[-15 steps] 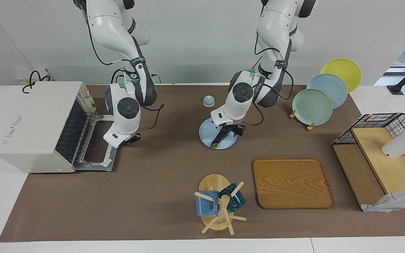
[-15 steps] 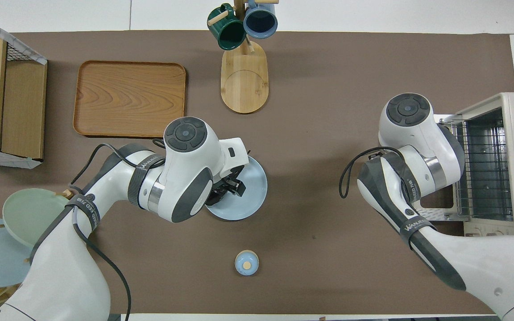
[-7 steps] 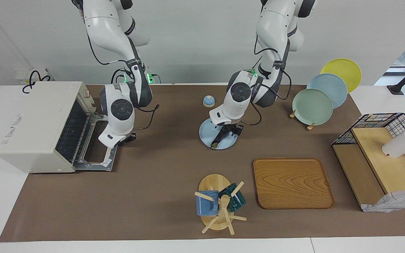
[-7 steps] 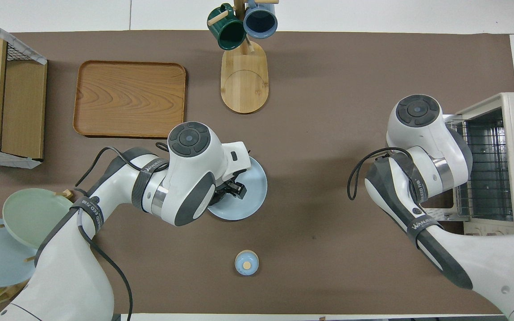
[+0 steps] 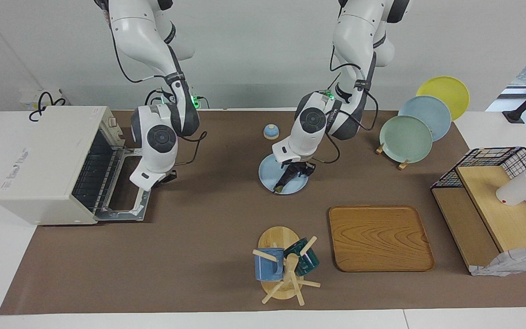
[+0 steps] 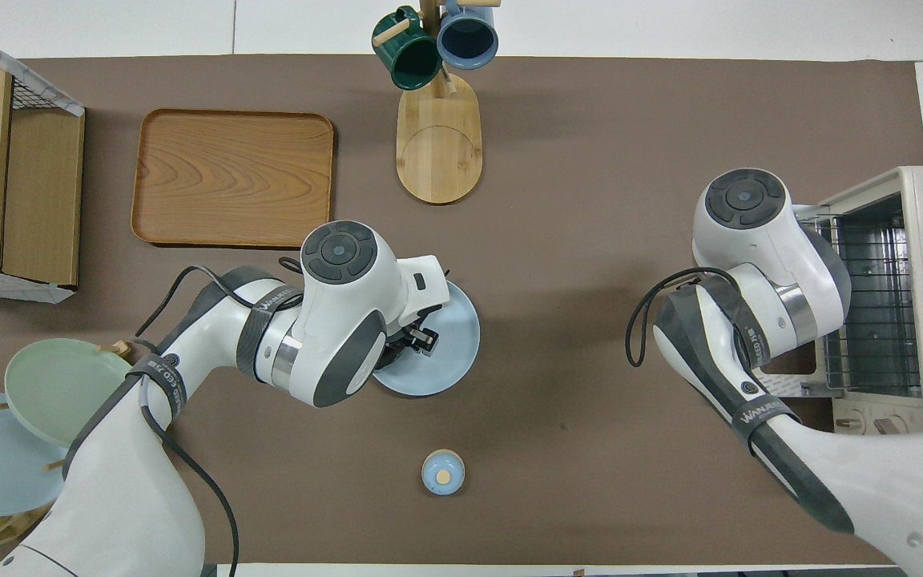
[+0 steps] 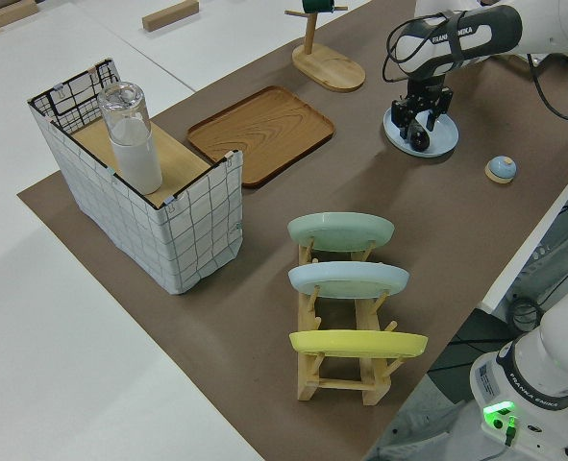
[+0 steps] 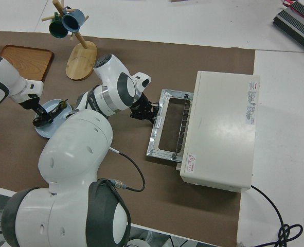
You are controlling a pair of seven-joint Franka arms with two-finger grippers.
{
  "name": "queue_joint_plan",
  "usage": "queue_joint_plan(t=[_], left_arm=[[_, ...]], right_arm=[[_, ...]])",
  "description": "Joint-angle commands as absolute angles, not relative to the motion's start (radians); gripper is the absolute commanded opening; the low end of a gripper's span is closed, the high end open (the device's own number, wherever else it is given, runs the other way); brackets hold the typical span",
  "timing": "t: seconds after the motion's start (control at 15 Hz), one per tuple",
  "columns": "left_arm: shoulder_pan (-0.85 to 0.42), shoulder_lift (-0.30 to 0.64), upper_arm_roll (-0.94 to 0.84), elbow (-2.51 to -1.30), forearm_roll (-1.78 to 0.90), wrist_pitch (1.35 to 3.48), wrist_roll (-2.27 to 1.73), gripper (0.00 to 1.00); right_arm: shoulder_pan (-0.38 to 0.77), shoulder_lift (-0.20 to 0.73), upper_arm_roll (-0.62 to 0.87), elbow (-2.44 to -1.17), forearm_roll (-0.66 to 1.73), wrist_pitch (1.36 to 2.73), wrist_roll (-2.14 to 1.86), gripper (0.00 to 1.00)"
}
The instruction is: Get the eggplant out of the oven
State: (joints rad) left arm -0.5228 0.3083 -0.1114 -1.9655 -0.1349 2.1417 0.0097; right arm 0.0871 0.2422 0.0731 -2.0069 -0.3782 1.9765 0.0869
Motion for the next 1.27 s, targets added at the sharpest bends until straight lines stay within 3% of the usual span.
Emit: queue_joint_plan(t=[0.0,0.33,0.53,0.74,0.94,1.2], left_arm=[[-0.540,0.295,-0.094,-1.990,-0.156,2.166,0.020,0.56],[-0.532,0.291,-0.094,-1.974,-0.158,2.138,0.015,0.17],[-0.523,0.281,-0.091,-1.939,-0.188,2.079,0.012,0.00],[-0.483,0.258,-0.083,-1.899,-0.202,2.028,0.006,0.00],[-0.410,0.271,-0.083,-1.784,-0.201,1.916,0.008,0.00],[-0.318,0.299,-0.081,-1.707,-0.201,1.904,0.008,0.00]], right_arm=[[0.048,0.177,0.064,-1.967,-0.414,1.901,0.012,0.00],[-0.029,0.130,0.063,-1.913,-0.411,1.816,-0.095,0.00],[-0.083,0.110,0.063,-1.896,-0.410,1.809,-0.147,0.00],[-0.092,0.110,0.060,-1.875,-0.407,1.757,-0.155,0.00],[-0.091,0.091,0.035,-1.839,-0.365,1.698,-0.193,0.00],[-0.081,0.103,0.043,-1.649,-0.309,1.530,-0.198,0.00]])
